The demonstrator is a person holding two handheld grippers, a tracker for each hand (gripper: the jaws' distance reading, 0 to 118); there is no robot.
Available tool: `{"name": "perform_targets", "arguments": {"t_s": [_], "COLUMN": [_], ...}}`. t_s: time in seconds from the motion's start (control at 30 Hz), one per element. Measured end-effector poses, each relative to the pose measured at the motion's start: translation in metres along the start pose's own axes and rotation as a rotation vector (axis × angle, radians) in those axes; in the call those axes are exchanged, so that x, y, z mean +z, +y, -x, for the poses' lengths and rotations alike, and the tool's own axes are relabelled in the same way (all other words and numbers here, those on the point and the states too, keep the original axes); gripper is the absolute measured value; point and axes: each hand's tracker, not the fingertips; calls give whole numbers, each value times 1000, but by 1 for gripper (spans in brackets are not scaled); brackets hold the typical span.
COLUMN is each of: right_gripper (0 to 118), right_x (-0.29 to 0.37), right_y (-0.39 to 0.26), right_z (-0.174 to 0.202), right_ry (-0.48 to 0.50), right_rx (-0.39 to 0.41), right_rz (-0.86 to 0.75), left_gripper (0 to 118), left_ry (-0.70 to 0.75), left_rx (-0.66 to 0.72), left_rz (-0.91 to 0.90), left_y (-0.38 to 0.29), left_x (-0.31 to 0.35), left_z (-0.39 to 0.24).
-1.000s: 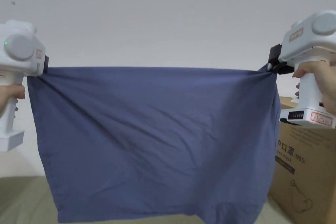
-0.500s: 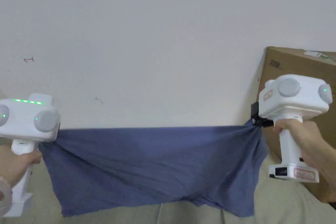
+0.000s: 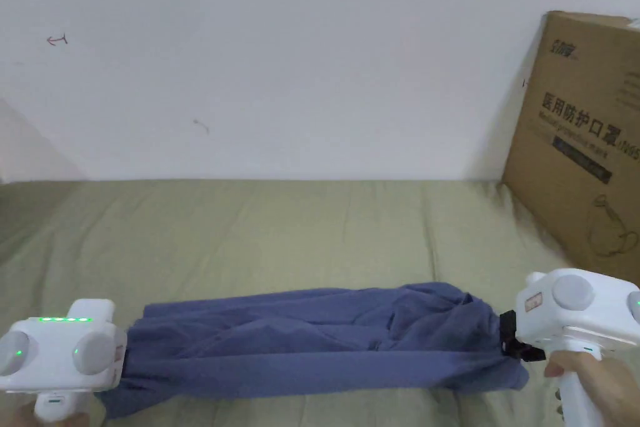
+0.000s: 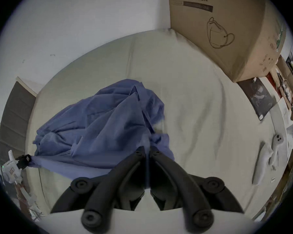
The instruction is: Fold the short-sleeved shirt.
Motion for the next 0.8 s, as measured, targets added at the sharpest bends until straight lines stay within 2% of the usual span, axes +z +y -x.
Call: {"name": "perform_targets", "arguments": {"t_s": [0.1, 0.2, 0.3, 0.37, 0.5, 0.67, 0.8], "right_gripper": [2, 2, 2, 2, 2, 2, 2], "right_x": [28, 58, 95, 110, 140, 169, 180], "right_y": [-32, -78, -149, -191, -264, -329, -360], "right_z": [-7, -21, -25, -31, -48, -62, -80], "right_ry": [12, 12, 15, 1, 4, -1, 24], "right_rx": [38, 44, 54, 99, 47, 62, -38], "right_rz": [-39, -52, -56, -30, -36, -1, 23], "left_gripper": [1, 1, 1, 1, 1, 1, 1], "left_ry": [12, 12, -8, 0, -2, 4, 12], "left_rx": [-52, -73, -72, -96, -179, -177, -198], "left_rz": [-39, -91, -103, -98, -64, -49, -29], "left_y": [-28, -72, -122, -157, -218, -286, -323], "left_x": [37, 80, 116, 134, 165, 195, 214], "left_z": [7, 16, 28, 33, 37, 49, 55]}}
